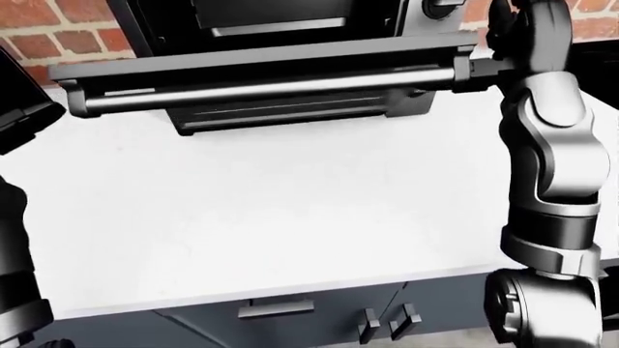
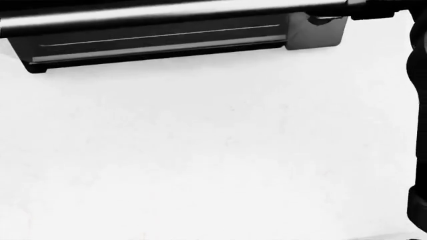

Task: Close the toaster oven door.

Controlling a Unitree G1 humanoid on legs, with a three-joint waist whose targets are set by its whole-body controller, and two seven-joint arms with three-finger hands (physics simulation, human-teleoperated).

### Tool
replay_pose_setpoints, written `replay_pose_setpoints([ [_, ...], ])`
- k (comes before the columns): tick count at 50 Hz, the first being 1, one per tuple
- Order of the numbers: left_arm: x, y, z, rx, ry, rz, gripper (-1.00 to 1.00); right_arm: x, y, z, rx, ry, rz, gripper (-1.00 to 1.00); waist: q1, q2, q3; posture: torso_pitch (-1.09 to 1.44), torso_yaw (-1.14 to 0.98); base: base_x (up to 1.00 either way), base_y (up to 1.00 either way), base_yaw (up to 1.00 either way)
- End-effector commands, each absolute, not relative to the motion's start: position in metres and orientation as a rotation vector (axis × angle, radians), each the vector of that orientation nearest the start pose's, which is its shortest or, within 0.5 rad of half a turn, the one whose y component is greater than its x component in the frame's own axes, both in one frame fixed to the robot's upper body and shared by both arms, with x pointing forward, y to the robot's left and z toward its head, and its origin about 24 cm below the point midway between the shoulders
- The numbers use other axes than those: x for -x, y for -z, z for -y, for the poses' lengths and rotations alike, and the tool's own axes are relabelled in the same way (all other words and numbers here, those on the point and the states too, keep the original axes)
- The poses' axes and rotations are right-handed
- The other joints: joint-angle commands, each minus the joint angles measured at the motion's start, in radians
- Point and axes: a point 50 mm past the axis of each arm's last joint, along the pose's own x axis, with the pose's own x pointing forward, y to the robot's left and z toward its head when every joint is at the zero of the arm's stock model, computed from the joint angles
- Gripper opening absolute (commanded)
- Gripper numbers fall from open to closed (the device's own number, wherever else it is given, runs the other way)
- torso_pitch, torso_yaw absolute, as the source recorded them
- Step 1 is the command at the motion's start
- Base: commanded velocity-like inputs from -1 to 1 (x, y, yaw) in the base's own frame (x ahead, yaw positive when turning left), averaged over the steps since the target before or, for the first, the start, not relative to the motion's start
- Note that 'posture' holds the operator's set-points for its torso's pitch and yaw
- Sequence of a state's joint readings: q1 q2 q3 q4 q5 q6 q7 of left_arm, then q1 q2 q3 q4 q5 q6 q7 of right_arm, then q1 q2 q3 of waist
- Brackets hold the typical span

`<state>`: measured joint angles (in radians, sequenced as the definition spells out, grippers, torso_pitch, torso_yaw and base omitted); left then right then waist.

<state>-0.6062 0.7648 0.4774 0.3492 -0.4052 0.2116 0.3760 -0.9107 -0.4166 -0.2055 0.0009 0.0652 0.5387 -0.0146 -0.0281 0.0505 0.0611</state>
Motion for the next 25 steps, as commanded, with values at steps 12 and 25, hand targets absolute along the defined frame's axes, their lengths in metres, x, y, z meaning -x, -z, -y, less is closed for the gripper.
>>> replay_pose_setpoints([
  [12,-0.278,-0.268,-0.384,0.011,-0.816,0.479,1.0,-0.344,-0.346,0.201,0.191,0.141,0.593,1.0,0.003,0.001,-0.032,0.0,0.0,0.0,0.0,0.0],
  [25,-0.277,-0.27,-0.368,0.008,-0.706,0.525,1.0,-0.355,-0.36,0.196,0.205,0.133,0.612,1.0,0.004,0.002,-0.031,0.0,0.0,0.0,0.0,0.0],
])
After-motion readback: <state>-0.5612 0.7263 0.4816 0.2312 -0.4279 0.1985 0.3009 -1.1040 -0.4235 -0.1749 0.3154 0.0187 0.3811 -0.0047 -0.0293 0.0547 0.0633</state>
